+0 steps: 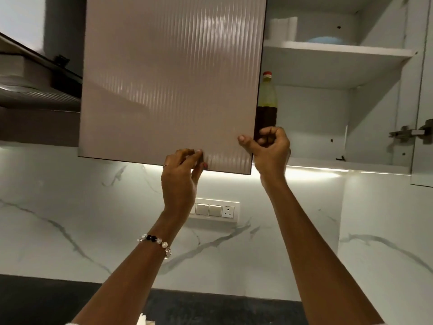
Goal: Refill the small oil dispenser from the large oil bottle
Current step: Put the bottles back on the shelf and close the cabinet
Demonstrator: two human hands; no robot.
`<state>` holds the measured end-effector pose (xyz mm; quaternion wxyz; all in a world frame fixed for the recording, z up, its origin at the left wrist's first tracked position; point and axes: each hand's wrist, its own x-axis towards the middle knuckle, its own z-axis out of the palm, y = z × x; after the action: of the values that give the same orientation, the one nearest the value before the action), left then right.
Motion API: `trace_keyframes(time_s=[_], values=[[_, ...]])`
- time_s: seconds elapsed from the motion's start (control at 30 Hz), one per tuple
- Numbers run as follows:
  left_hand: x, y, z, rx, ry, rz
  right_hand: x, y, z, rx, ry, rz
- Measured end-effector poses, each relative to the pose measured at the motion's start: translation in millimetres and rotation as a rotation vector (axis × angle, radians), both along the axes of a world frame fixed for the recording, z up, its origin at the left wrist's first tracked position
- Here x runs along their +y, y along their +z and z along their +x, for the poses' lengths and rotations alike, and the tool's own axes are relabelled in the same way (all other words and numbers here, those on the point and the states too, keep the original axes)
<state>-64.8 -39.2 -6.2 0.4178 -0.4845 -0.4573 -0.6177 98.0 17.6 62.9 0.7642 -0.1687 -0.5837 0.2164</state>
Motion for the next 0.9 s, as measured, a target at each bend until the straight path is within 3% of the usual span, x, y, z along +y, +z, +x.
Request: trace_keyframes(time_s=[0.27,0.47,0.7,0.77,0.9], values=[[32.0,11.3,-9.3,0.152,0.142,-0.061,44.5,-3.9,-11.8,-0.165,-0.334,0.162],[41.9,11.8,-9.4,0.229,0.31,-0.345,58.5,-17.0,-7.1,-0.405,-0.46,0.342],[34.5,13.5,25.3,0.183,0.518,-0.608,68.8,-27.4,19.8,-0.612,-0.479,0.436],[36.4,18.5,43.5,0.124,0.42,-0.544,64.1,-31.7,36.0,-0.577,-0.439,0.391],[52.5,31.8,98.3,-0.001,-0.089,-0.319,40.6,-41.9,84.5,-0.4,-0.347,0.258]])
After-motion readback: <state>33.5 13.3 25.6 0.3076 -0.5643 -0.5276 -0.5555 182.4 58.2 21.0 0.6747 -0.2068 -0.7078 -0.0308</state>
